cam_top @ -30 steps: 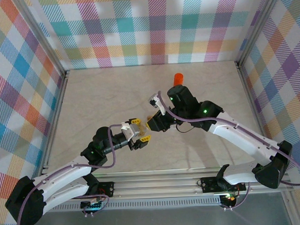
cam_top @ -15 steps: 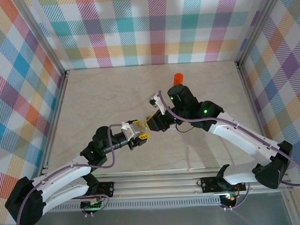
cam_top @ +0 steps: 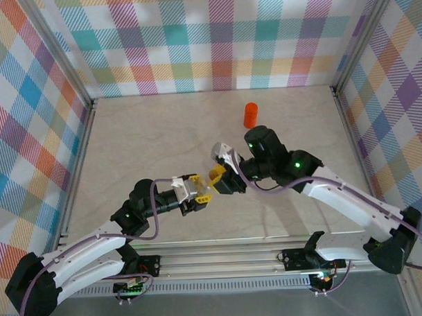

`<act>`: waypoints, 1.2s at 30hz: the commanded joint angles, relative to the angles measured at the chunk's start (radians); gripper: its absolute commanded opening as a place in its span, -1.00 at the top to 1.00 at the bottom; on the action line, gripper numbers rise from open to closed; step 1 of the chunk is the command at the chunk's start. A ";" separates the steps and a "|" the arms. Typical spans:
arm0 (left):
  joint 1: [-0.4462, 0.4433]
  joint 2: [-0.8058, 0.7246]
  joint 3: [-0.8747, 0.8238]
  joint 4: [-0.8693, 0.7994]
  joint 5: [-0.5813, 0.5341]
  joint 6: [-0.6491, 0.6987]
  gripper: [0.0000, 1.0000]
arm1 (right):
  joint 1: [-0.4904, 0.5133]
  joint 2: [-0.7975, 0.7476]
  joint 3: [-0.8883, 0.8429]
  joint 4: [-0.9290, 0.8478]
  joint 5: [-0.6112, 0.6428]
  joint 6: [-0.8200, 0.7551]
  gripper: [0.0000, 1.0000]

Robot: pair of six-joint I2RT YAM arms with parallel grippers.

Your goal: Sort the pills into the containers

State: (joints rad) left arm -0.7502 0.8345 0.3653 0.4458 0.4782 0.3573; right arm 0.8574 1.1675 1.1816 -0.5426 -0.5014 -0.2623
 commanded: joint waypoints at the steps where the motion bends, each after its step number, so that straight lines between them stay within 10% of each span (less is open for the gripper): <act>1: 0.005 -0.029 0.010 0.040 0.113 -0.001 0.87 | 0.006 -0.084 -0.034 -0.042 -0.160 -0.368 0.34; 16: 0.004 -0.028 0.016 -0.004 0.158 0.023 0.90 | 0.005 0.045 0.196 -0.299 -0.152 -0.618 0.24; 36: 0.003 -0.035 0.010 -0.016 0.100 0.027 0.90 | 0.005 0.013 0.172 -0.220 -0.020 -0.549 0.28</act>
State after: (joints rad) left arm -0.7506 0.8139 0.3714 0.4164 0.5823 0.3683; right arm 0.8574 1.2022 1.3670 -0.7868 -0.5262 -0.8234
